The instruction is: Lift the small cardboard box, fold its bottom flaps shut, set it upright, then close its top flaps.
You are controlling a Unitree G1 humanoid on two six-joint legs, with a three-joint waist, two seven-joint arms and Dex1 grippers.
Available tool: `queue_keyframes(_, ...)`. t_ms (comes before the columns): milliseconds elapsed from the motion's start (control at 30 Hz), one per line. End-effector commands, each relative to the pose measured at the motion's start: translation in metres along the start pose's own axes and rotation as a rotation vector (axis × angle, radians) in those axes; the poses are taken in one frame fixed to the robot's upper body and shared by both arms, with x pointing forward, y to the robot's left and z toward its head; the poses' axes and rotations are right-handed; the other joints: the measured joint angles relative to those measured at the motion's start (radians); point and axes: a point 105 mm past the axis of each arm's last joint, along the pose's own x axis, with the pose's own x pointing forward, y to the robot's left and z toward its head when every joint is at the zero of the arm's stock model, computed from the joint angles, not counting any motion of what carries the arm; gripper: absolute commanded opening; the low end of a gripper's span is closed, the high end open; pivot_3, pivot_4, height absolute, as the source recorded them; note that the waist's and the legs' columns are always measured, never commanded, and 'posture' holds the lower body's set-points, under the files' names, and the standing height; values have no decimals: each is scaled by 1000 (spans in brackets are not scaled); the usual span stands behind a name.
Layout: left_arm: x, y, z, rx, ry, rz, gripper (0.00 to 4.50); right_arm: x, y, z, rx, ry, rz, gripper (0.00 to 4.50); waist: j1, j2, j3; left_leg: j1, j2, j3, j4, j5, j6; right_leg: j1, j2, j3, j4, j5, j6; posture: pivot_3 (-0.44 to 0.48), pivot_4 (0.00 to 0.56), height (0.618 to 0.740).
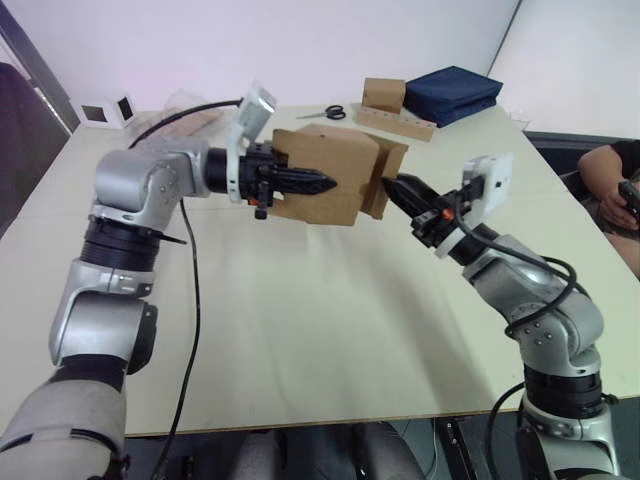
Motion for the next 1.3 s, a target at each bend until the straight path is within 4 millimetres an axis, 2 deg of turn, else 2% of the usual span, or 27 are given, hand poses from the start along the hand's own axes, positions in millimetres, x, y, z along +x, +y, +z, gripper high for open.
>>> queue_keyframes(33, -1, -7, 14, 50, -40, -6, 0, 0, 21, 15, -1, -49, 94, 965, 0, 0, 0, 0, 0, 0, 0, 0, 0, 0, 0, 0, 0, 0, 0, 0, 150, 740)
queue_keyframes(167, -2, -5, 15, 26, -70, 8, 0, 0, 22, 14, 28, -43, 104, 965, 0, 0, 0, 0, 0, 0, 0, 0, 0, 0, 0, 0, 0, 0, 0, 0, 150, 740)
queue_keyframes(367, -15, 2, 13, -27, -128, 34, 0, -6, 17, 18, 93, -56, 109, 965, -1, 0, 0, 0, 0, 0, 0, 0, 0, 0, 0, 0, 1, 0, 0, 0, 150, 740)
queue_keyframes(633, -23, -6, 7, -74, -165, -3, 0, -12, 7, 27, 188, -87, 111, 965, 0, 0, 0, 0, 0, 0, 0, 0, 0, 0, 0, 0, 1, 0, 0, 0, 150, 740)
queue_keyframes(833, -24, -11, 10, -96, -206, -17, 0, -12, 9, 25, 216, -79, 130, 965, 0, 0, 0, 0, 0, 0, 0, 0, 0, 0, 0, 0, 1, 0, 0, 0, 150, 740)
queue_keyframes(967, -27, -12, 11, -112, -221, -18, 0, -16, 8, 31, 245, -104, 137, 965, 0, 0, 0, 0, 0, 0, 0, 0, 0, 0, 0, 0, 1, 0, 0, 0, 150, 740)
queue_keyframes(1100, -31, -15, 11, -136, -235, -33, 0, -23, 5, 43, 282, -145, 152, 965, 0, 0, 0, 0, 0, 0, 0, 0, 0, 0, 0, 0, 1, 0, 0, 0, 150, 740)
queue_keyframes(1200, -36, -17, 7, -155, -245, -42, 0, -43, -9, 65, 344, -228, 166, 965, 1, 0, 0, 0, 0, 0, 0, 0, 0, 0, -1, 0, 1, 0, 0, 0, 150, 740)
queue_keyframes(1300, -36, -19, 7, -165, -257, -56, 0, -44, -17, 56, 357, -192, 140, 965, 1, 0, 0, 1, 0, 0, 1, 0, 0, 1, -1, 0, 1, 0, 0, 0, 150, 740)
